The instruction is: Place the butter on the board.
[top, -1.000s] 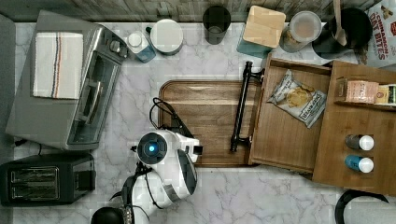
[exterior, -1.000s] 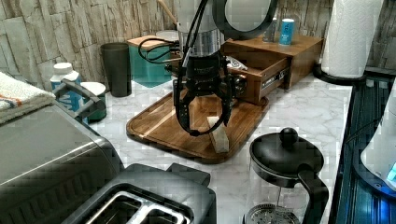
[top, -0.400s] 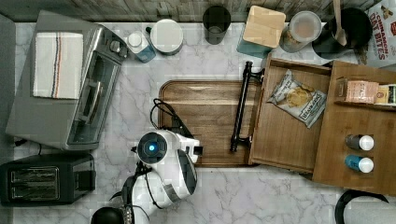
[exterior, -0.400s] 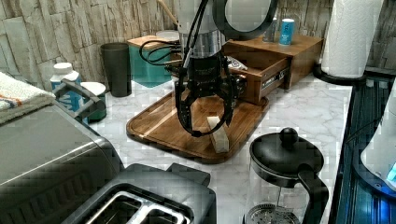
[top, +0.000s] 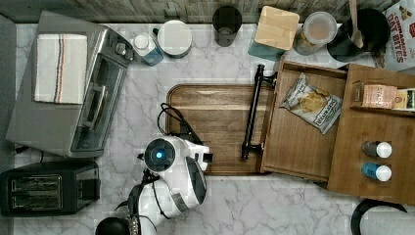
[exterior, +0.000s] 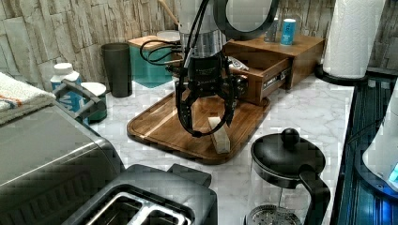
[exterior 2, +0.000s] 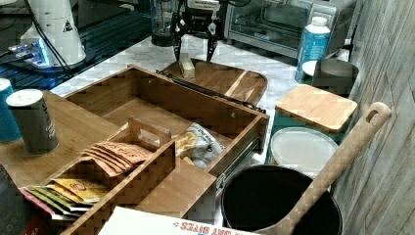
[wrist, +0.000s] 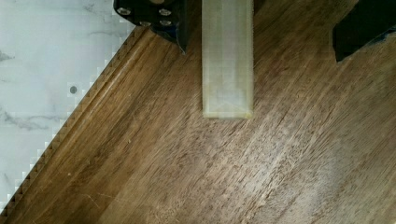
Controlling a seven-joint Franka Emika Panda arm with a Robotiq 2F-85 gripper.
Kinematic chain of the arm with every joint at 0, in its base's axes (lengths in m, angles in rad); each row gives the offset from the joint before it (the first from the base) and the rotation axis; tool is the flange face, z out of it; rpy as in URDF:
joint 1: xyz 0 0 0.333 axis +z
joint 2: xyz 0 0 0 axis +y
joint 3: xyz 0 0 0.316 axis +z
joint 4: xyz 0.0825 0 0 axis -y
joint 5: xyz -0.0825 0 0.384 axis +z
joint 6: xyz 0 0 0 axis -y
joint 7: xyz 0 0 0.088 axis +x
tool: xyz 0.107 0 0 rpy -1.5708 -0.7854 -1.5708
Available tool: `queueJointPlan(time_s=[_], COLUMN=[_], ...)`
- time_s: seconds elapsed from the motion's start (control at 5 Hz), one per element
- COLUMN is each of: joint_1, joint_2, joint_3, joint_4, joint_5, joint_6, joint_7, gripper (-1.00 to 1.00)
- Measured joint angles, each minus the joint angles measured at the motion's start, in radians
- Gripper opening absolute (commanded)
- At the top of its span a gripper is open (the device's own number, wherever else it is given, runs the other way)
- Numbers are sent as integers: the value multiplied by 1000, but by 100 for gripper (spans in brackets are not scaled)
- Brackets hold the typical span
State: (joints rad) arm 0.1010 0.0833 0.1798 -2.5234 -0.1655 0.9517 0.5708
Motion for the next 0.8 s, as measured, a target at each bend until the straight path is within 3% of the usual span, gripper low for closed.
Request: queueJointPlan(time_s=[0.8], joint_1=[0], joint_2=[6], joint_3=[0], joint_4=[0], joint_5=[0], joint_6=[17], joint_7=[0], gripper=[100])
